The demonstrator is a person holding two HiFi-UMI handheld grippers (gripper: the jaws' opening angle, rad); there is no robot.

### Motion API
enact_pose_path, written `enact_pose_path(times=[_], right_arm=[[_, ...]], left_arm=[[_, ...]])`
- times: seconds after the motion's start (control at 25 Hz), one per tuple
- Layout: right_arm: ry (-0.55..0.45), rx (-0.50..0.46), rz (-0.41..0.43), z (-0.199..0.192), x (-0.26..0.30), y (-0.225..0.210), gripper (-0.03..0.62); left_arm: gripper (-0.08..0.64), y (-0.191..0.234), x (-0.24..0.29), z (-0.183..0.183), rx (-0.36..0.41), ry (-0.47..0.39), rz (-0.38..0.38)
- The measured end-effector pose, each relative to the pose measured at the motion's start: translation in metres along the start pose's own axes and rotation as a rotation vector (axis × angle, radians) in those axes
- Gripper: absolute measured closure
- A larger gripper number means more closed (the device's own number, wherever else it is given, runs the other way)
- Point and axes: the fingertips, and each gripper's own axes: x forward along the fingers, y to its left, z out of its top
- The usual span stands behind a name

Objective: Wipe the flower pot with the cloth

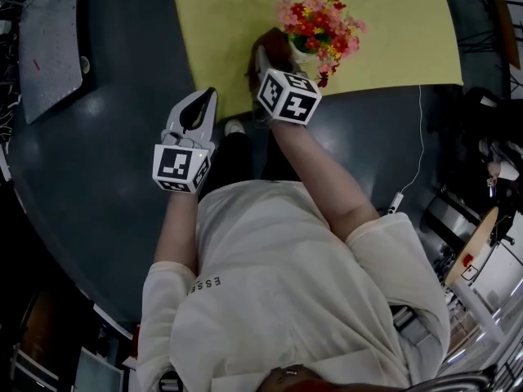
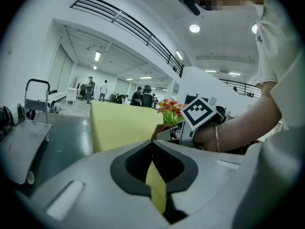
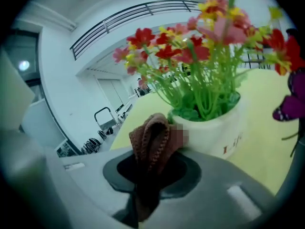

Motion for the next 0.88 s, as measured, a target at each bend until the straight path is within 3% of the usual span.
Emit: enact_pose_path(times=[0.16,0.36,0.88], right_arm=[[0.009,0.079,0.013,-0.003,-0.008,-0.009,0.535],[0.04,0.113,0.027,-0.011,-0.02,-0.017,0.535],[0.051,-0.023,0.018,-0.018,-0.064,-0.061,0.533]], left_arm=[[0.549,-0.003,0.006,0.0,0.007,0.001,-0.021],[0.548,-0.005,0.013,0.0,0.031,0.009,-0.027],[0.548,-0.018,0.033,-0.001,0.031,0.021,-0.044]])
